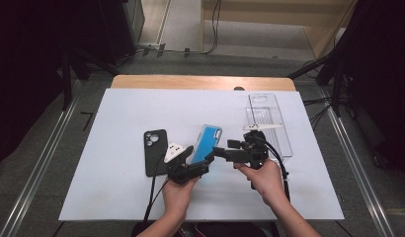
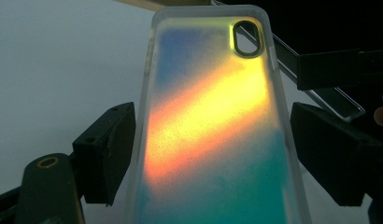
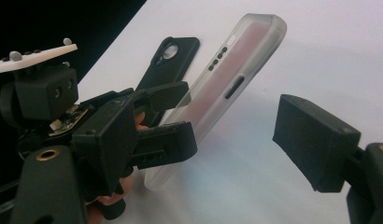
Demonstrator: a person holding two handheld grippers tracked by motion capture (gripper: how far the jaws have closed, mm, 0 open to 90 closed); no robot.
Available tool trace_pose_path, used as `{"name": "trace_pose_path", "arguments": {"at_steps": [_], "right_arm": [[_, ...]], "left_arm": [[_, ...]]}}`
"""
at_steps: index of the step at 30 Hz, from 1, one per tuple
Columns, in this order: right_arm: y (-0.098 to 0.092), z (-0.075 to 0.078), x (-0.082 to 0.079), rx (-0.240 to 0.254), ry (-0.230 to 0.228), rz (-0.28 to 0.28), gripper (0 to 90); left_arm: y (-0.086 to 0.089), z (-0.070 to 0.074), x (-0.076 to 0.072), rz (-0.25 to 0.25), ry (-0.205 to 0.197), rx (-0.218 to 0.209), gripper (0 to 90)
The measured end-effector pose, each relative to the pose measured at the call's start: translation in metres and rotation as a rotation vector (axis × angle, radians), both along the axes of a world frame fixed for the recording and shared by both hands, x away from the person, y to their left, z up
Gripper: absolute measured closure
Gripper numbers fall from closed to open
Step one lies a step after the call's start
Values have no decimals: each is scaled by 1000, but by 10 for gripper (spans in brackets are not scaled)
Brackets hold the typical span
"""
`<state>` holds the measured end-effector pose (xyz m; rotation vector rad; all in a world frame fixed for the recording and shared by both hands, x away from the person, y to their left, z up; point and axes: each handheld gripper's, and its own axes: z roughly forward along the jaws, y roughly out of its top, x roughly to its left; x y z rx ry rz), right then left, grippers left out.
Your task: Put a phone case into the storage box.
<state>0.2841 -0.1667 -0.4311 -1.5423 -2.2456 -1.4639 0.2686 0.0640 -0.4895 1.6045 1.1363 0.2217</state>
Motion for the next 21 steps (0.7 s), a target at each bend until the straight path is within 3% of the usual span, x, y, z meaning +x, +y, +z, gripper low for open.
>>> {"name": "trace_pose_path", "arguments": {"at_steps": [9,21], "right_arm": [[6,-4,10,2,31,-11,251],[11,-8,27,14,110,-32,360]], "left_arm": [[-2,0,-3,3,-6,-3,173],[-6,-2,-9,4,-16,-1,173]]}}
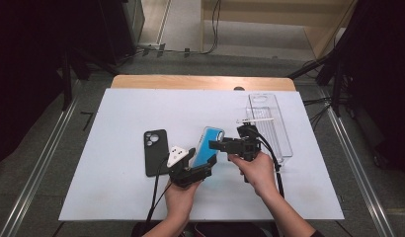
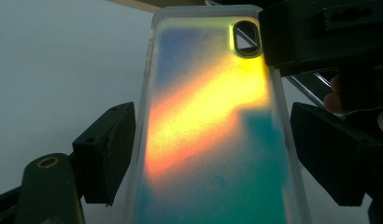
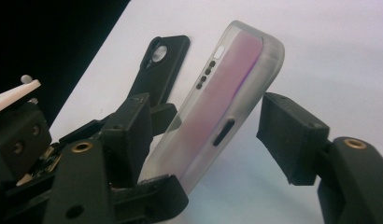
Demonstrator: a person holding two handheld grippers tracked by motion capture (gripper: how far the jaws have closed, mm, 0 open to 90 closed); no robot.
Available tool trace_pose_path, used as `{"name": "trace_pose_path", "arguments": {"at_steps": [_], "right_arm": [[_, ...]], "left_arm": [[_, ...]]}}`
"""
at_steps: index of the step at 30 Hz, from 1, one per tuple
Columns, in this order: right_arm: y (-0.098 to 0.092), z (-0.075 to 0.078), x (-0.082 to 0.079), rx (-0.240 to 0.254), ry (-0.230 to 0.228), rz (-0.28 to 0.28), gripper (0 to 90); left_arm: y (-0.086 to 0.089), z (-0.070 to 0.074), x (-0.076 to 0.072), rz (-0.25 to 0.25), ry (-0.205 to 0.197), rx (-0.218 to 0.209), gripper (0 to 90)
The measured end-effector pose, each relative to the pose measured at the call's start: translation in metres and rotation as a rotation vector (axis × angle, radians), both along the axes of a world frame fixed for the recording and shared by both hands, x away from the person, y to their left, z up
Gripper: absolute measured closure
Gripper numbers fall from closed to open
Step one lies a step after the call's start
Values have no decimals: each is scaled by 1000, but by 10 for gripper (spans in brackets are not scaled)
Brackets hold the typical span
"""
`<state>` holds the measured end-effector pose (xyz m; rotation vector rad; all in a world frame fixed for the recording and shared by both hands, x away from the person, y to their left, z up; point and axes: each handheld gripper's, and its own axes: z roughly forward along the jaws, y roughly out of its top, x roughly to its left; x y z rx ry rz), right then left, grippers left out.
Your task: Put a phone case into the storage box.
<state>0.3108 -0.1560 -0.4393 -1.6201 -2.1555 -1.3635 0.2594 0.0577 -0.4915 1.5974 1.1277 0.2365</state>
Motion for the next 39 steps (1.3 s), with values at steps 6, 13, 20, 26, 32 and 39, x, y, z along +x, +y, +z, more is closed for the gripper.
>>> {"name": "trace_pose_path", "arguments": {"at_steps": [6,13,20,26,32,39], "right_arm": [[1,-2,7,13,51,-14,474],[1,-2,11,33,89,-34,611],[-2,-1,13,72,119,-34,718],[-2,2,12,80,118,-30,741],[-1,5,10,75,117,-26,756],[-1,8,10,78,113,-19,771]], "left_arm": [[-1,0,-2,3,5,-11,173],[0,-1,-3,11,5,-25,173],[1,-2,-4,11,-6,-43,173],[0,-2,-5,7,-7,-47,172],[0,-2,-6,4,-12,-49,172],[-1,-2,-6,-9,-23,-53,171]]}}
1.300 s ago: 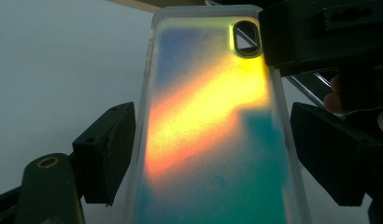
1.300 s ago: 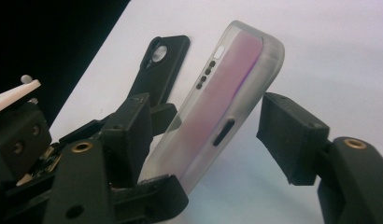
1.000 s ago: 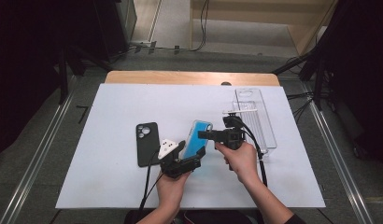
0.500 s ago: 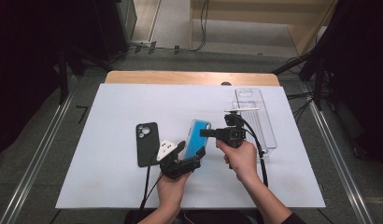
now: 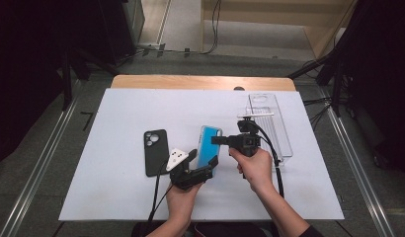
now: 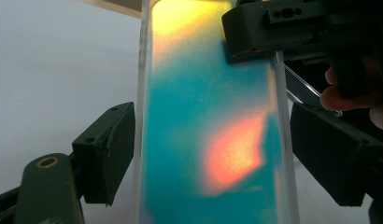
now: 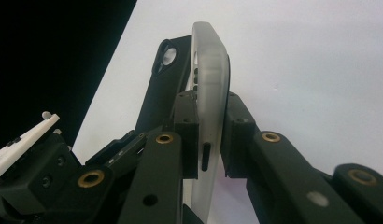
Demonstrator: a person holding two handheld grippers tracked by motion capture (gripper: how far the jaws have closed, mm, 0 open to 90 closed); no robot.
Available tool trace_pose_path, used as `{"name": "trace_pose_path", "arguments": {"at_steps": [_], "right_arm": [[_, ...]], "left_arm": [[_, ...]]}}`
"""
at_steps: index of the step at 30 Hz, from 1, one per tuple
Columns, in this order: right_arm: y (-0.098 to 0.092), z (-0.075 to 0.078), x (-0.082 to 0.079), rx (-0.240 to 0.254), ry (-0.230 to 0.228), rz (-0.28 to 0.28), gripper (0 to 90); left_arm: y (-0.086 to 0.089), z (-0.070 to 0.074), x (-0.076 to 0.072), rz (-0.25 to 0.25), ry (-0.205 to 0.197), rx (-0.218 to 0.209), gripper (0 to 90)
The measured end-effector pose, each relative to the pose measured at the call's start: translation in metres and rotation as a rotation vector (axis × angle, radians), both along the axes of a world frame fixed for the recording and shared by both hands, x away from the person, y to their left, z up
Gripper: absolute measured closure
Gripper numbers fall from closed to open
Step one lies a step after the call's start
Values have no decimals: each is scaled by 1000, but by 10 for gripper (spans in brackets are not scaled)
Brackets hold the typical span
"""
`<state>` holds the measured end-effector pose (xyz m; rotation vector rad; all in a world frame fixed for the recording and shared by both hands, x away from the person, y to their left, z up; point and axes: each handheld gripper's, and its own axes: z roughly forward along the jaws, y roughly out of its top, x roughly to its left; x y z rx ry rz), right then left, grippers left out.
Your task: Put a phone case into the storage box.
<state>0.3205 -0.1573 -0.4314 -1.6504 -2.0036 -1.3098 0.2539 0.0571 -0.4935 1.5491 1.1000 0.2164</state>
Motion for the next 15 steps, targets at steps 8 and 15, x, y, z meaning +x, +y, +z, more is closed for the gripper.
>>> {"name": "trace_pose_path", "arguments": {"at_steps": [8,15], "right_arm": [[-1,3,-1,-2,1,6,774],[1,6,-3,-12,-17,15,778]], "left_arm": [[1,0,1,-19,-10,-8,170],[4,2,3,-20,13,-25,103]]}}
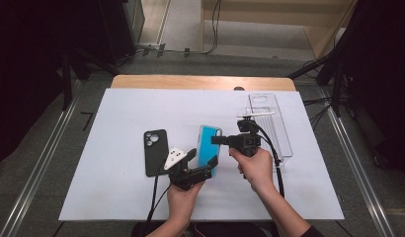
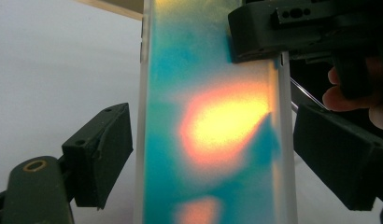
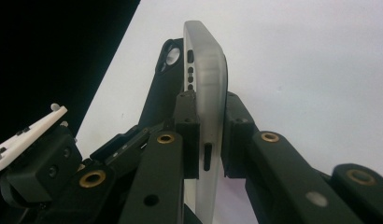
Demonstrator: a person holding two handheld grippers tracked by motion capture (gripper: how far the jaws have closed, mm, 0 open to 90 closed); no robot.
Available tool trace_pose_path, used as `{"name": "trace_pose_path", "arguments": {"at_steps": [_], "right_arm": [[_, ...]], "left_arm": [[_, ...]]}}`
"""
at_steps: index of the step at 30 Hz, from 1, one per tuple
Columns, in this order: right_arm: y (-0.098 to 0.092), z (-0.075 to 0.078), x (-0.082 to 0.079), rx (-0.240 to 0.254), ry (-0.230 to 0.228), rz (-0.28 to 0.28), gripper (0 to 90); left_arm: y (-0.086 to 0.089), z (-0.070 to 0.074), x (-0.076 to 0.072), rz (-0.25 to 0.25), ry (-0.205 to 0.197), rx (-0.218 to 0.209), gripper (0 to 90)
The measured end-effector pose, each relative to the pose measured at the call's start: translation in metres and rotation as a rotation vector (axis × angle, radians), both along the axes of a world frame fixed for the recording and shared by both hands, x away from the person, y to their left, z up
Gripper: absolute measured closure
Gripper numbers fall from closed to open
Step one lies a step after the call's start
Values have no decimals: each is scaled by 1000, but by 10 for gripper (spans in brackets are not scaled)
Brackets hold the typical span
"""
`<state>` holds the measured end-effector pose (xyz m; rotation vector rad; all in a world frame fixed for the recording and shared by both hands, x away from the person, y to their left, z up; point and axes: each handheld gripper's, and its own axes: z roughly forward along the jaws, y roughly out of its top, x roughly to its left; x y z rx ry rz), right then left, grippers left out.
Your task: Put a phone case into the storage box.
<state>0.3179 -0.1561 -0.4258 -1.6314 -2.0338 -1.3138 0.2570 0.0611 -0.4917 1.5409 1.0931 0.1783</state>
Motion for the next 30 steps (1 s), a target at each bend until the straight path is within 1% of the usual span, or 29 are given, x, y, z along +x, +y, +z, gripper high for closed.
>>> {"name": "trace_pose_path", "arguments": {"at_steps": [1,3,4,7,9,11,12,15,17,19,21,22,23,25,28,30], "right_arm": [[0,0,0,-3,-1,1,778],[0,0,0,-10,-10,-1,778],[0,1,-1,-21,-13,0,778],[0,2,-1,-44,-34,-5,778],[0,4,-2,-62,-48,-9,778],[-1,6,-2,-81,-62,-12,777],[-1,7,-2,-87,-69,-14,778],[-2,9,-4,-112,-97,-16,777],[-2,10,-6,-136,-128,-14,777],[-1,12,-7,-162,-153,-17,777],[-2,13,-9,-175,-175,-15,777],[-2,14,-9,-175,-180,-14,777],[-3,15,-10,-178,-184,-12,778],[-3,16,-11,-180,-196,-13,778],[-5,17,-12,-188,-214,-4,777],[-6,17,-13,-198,-224,6,777]], "left_arm": [[0,0,0,-9,5,-6,84],[1,2,1,-10,11,11,84],[0,2,2,-18,14,10,84],[0,3,2,-20,31,23,84],[0,4,2,-14,24,44,87],[0,6,2,-18,20,52,89],[0,7,2,-20,25,57,89],[1,10,4,-29,42,60,89],[1,11,5,-30,46,61,94],[3,14,9,-51,83,71,104],[3,15,12,-72,109,89,104],[3,16,14,-84,129,104,104],[3,16,15,-90,141,116,104],[5,17,18,-105,159,118,105],[7,19,21,-112,176,117,129],[10,22,24,-127,197,116,129]]}}
